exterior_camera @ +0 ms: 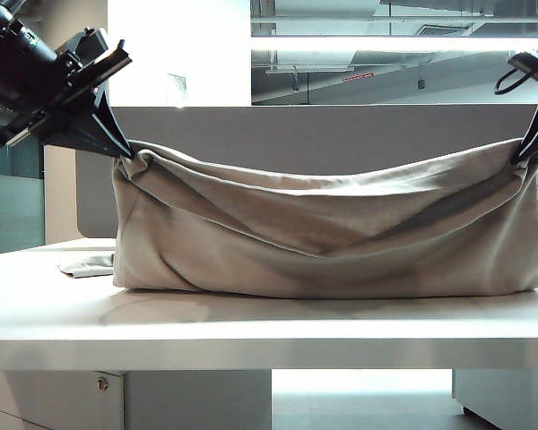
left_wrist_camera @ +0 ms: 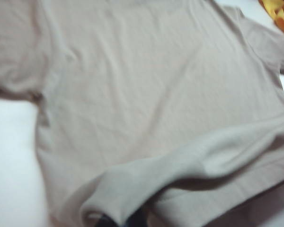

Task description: Fold the bottom side of the T-shirt horizontally towards the center, about one-third of the way, then fold the sleeve back towards the center, creating a straight line along the edge of the T-shirt, and finally fold the bottom of the T-shirt up towards the top, creating a neat rectangle.

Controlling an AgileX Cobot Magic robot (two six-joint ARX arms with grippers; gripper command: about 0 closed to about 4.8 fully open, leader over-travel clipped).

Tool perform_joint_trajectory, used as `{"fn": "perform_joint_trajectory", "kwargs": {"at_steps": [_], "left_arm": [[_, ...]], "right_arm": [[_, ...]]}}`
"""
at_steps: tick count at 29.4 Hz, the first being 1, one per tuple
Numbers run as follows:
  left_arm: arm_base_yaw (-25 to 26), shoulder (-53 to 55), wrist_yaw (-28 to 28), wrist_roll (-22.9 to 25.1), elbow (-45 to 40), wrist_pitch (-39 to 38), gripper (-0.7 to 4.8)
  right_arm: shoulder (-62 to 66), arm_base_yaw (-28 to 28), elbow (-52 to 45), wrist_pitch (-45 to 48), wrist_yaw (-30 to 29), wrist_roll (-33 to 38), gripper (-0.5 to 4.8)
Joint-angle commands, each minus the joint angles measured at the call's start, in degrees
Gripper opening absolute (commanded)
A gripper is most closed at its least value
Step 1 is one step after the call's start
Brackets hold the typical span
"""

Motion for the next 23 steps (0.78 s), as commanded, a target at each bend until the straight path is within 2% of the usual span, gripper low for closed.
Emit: {"fn": "perform_joint_trajectory", "kwargs": {"at_steps": [1, 3, 13, 23], "left_arm": [[0.02, 0.07, -2.27, -0.07, 0.09, 3.54, -0.06], [0.02, 0.5, -3.82, 0.02, 0.09, 4.26, -0.06], [-0.02, 6.88, -3.82, 0.04, 0.09, 8.09, -0.06], [-0.02, 10.78, -4.63, 0.04, 0.33, 15.45, -0.06]], "right_arm": [[1.7, -0.02, 0.77, 2.99, 0.46, 0.13, -0.05], [2.69, -0.02, 1.07, 3.87, 1.31, 0.11, -0.05], [7.74, -0.02, 4.26, 7.61, 2.6, 0.04, -0.05], [10.08, -0.04, 7.06, 7.91, 5.31, -0.55, -0.05]]}}
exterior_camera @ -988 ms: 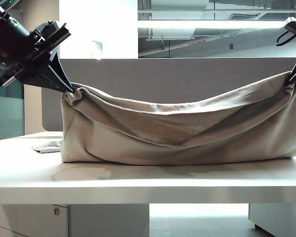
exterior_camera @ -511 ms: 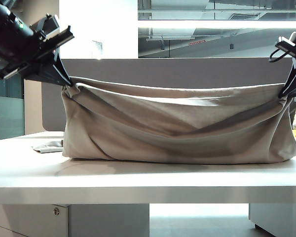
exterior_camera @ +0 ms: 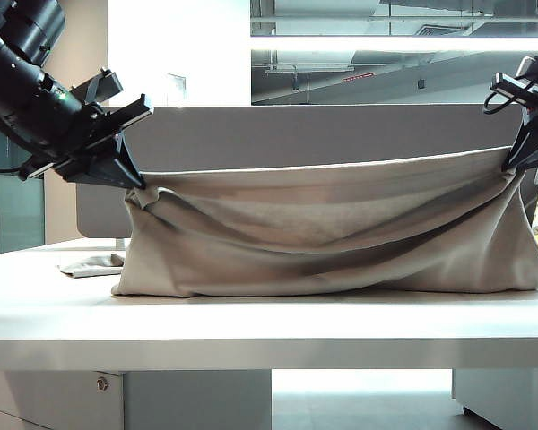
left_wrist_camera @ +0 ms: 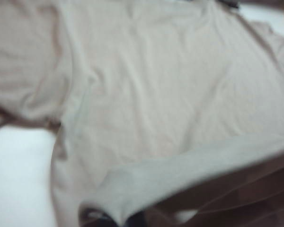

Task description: Fold the bottom side of the T-shirt horizontally towards the center, about one-third of the way, then fold the sleeve back towards the center, creating a straight line along the edge of the T-shirt, and finally fold the bottom of the T-shirt up towards the top, creating a neat rectangle.

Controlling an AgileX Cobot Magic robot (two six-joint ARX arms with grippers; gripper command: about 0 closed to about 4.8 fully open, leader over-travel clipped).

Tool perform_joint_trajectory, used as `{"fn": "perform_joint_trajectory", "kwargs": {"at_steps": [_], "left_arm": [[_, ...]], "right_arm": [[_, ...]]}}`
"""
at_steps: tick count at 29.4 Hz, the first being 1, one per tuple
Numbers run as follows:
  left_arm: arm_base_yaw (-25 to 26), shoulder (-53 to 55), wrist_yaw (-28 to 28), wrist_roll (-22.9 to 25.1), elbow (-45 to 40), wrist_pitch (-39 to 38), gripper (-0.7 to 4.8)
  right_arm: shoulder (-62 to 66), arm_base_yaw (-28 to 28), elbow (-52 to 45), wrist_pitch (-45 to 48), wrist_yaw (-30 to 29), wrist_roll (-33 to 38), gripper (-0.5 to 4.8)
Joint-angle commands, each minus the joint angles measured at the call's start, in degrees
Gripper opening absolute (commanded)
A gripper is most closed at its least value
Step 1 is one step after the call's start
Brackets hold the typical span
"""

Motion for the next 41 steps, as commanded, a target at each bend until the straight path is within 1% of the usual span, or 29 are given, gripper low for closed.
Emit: {"fn": "perform_joint_trajectory", "kwargs": {"at_steps": [1, 9, 11, 12, 14, 15, 16, 18, 20, 21, 23, 25, 28, 29, 32, 35, 41], "left_arm": [[0.02, 0.85, -1.01, 0.07, 0.52, 2.21, -0.06], [0.02, 4.9, -0.96, 0.48, 3.52, 1.42, -0.06], [0.02, 5.77, -1.01, 0.5, 3.96, 1.44, -0.06], [0.02, 6.34, -1.03, 0.5, 4.24, 1.49, -0.03], [0.02, 6.99, -1.16, 0.5, 4.66, 1.42, 0.14], [0.02, 7.58, -1.18, 0.5, 5.03, 1.46, 0.52], [0.02, 7.87, -1.2, 0.5, 5.29, 1.46, 0.91], [0.02, 8.85, -1.18, 0.5, 6.01, 1.77, 1.73], [0.02, 9.68, -1.18, 0.5, 6.71, 2.27, 2.52], [0.02, 10.03, -1.2, 0.52, 7.02, 2.36, 2.8], [0.02, 10.62, -1.2, 0.52, 7.63, 2.93, 3.41], [0.02, 10.69, -1.27, 0.76, 7.63, 4.72, 4.07], [0.02, 10.71, -2.58, 3.13, 7.67, 7.02, 4.71], [0.02, 10.71, -3.56, 3.67, 7.67, 7.61, 4.79], [0.02, 10.71, -6.43, 4.42, 8.0, 8.28, 4.79], [0.04, 10.71, -7.82, 4.39, 8.37, 8.5, 4.79], [0.04, 10.71, -9.75, 4.39, 8.44, 9.64, 4.79]], "right_arm": [[1.31, -0.02, 0.68, 0.7, 0.7, -0.2, -0.05], [4.52, 0.0, 0.66, 1.05, 0.87, -0.7, -0.05], [4.87, 0.0, 0.66, 1.97, 0.9, -1.44, 0.03], [4.94, 0.0, 0.66, 2.56, 0.92, -1.49, 0.36], [5.2, 0.0, 0.66, 4.11, 0.9, -1.46, 1.25], [5.2, 0.0, 0.66, 5.03, 0.92, -1.46, 1.85], [5.4, 0.02, 0.66, 5.84, 0.96, -1.46, 2.27], [5.57, 0.04, 0.66, 7.45, 0.87, -1.46, 2.93], [5.92, 0.04, 0.66, 8.9, 0.94, -1.51, 3.31], [6.12, 0.04, 0.66, 9.84, 0.9, -1.49, 3.52], [6.36, 0.04, 0.63, 11.32, 0.9, -1.51, 3.79], [6.64, 0.04, 0.63, 13.0, 0.77, -1.49, 3.82], [6.67, 0.07, 0.66, 14.8, 0.68, -1.49, 3.82], [6.67, 0.07, 0.66, 15.26, 0.68, -1.49, 3.82], [6.67, 0.07, 0.66, 15.85, 0.83, -1.46, 3.82], [6.67, 0.07, 0.66, 15.5, 1.81, -1.46, 3.82], [6.67, 0.07, 0.66, 15.52, 1.77, -1.46, 3.82]]}}
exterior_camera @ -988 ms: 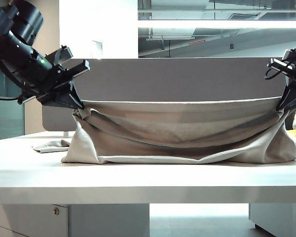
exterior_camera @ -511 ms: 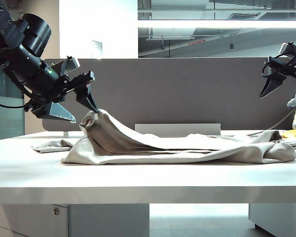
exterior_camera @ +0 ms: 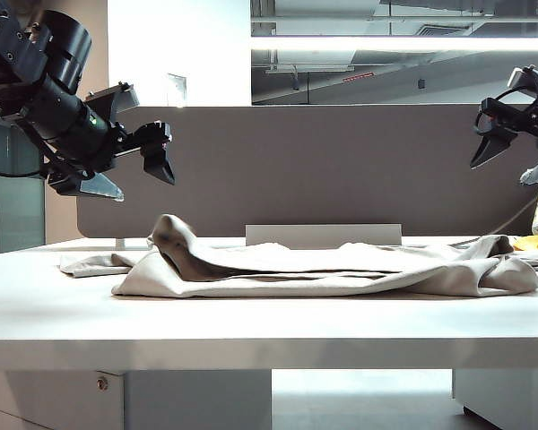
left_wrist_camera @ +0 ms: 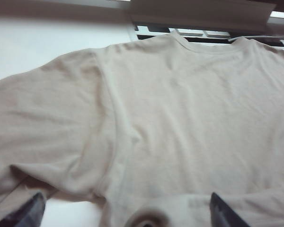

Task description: Fold the bottom side of the T-shirt horizontally towards the center, about one-third of the way, then fold the sleeve back towards the center, creating a straight line along the edge of the T-shirt, and finally fold the bottom of the T-shirt up towards the top, creating a neat rectangle.

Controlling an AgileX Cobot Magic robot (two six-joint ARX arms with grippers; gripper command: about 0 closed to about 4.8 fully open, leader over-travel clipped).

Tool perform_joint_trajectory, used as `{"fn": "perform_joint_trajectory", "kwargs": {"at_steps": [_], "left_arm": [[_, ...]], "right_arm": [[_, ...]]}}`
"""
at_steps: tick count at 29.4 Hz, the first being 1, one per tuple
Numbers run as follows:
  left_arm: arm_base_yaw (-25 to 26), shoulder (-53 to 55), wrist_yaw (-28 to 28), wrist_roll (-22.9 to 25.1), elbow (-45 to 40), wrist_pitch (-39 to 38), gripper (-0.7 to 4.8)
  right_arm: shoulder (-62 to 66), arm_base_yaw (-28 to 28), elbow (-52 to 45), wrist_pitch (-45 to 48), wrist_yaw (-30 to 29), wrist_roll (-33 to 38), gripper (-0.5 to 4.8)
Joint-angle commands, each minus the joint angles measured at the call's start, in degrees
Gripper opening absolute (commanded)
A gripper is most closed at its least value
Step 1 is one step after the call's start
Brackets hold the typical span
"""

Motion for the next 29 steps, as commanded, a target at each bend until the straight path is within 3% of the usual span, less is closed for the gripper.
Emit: {"fn": "perform_joint_trajectory", "kwargs": {"at_steps": [1, 3, 4, 5, 6, 8, 11, 16, 19, 24, 29], "left_arm": [[0.07, -0.17, -2.82, 0.37, 0.24, 1.57, 4.79], [0.2, -0.17, -6.75, -1.18, 0.26, 1.9, 4.79], [0.68, -0.17, -7.72, -2.95, 0.39, 1.44, 4.79], [1.33, -0.17, -7.5, -5.7, 0.79, -0.17, 4.79], [1.84, -0.15, -7.02, -7.58, 1.31, -2.27, 4.79], [2.97, 0.2, -4.98, -6.99, 2.82, -7.23, 4.79], [3.02, 1.29, -5.35, -2.51, 5.97, -13.07, 4.79], [3.56, 2.1, -4.83, -4.07, 10.67, -17.62, 4.79], [4.59, 4.26, -2.03, -3.8, 15.54, -22.58, 4.57], [4.63, 6.25, -1.22, -2.4, 17.62, -24.04, 4.57], [4.66, 7.58, -1.22, -2.34, 17.59, -24.52, 4.57]], "right_arm": [[-0.28, 0.02, 0.22, 0.74, 0.5, -0.09, 3.82], [-0.28, 0.0, 0.22, 0.59, 3.48, -0.04, 3.61], [-0.28, 0.0, 0.22, 0.44, 4.83, -0.07, 3.21], [-0.24, -0.02, 0.22, 0.15, 6.36, -0.13, 2.19], [-0.04, -0.04, 0.24, 0.22, 6.6, -0.15, 1.87], [1.33, -0.13, 1.09, -0.31, 7.45, -0.35, 1.93], [4.46, -0.11, 5.14, -5.77, 7.87, -1.42, 2.45], [5.75, -1.92, 8.81, -8.48, 10.19, -1.31, 2.44], [6.1, -5.86, 10.38, -9.25, 10.16, -0.76, 2.43], [9.92, -10.95, 15.1, -15.56, 9.66, 0.17, 2.5], [15.65, -11.39, 21.53, -17.77, 9.18, 0.09, 2.71]]}}
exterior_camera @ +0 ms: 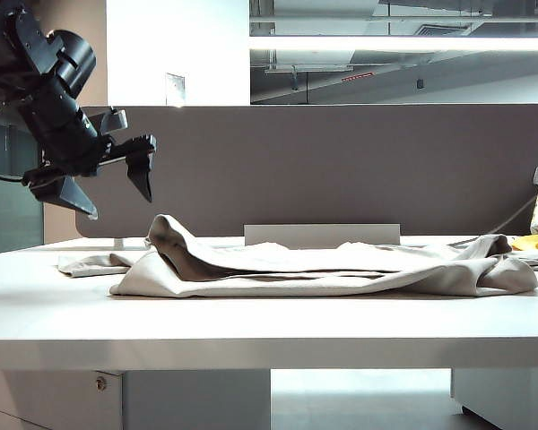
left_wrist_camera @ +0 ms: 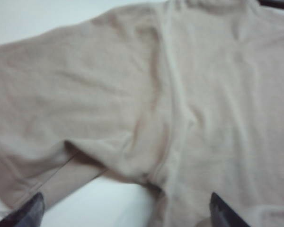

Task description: Fold the bottom side of the T-shirt horizontally towards the center, about one-third of the way, then fold the sleeve back towards the center, creating a straight line along the edge of the T-shirt, and finally fold the bottom of the T-shirt up towards the top, creating a neat rectangle.

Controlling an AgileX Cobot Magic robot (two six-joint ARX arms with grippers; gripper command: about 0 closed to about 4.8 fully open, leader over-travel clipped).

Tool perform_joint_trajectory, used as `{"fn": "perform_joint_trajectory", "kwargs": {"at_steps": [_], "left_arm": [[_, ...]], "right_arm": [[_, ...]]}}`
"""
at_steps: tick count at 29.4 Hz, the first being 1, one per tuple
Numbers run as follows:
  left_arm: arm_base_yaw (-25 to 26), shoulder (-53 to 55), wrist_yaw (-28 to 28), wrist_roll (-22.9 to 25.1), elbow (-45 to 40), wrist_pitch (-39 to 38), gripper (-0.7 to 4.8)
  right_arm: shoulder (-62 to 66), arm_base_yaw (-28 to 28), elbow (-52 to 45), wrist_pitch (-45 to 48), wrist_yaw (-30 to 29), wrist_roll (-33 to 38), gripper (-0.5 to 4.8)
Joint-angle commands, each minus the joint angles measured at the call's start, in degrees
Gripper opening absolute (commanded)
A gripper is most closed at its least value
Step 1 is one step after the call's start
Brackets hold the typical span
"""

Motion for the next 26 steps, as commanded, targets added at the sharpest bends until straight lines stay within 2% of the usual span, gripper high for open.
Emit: {"fn": "perform_joint_trajectory", "kwargs": {"at_steps": [1, 4, 14, 18, 23, 26], "left_arm": [[0.11, 0.17, 0.11, 0.44, 0.39, 0.13, 4.57], [0.11, 0.15, 0.28, 2.6, 0.42, -0.33, 4.57], [0.11, 0.17, 0.46, 2.99, 0.42, -2.93, 4.57], [0.11, 0.17, 0.48, 2.99, 0.42, -3.19, 4.57], [0.11, 0.15, 0.46, 3.45, 0.42, -3.93, 4.57], [0.11, 0.15, 0.42, 4.07, 0.44, -3.91, 4.57]], "right_arm": [[1.75, 0.0, 2.69, 1.92, 0.39, 0.11, 2.71], [5.95, -1.11, 6.99, 0.37, 0.37, 0.11, 2.76], [16.13, -5.38, 20.52, -4.39, -3.48, 0.15, 2.84], [21.24, -5.77, 28.83, -10.14, -5.49, 0.11, 2.85], [23.23, -5.77, 30.4, -4.85, -4.04, 0.37, 2.84], [26.1, -5.75, 32.85, -6.56, -4.42, 0.66, 2.84]]}}
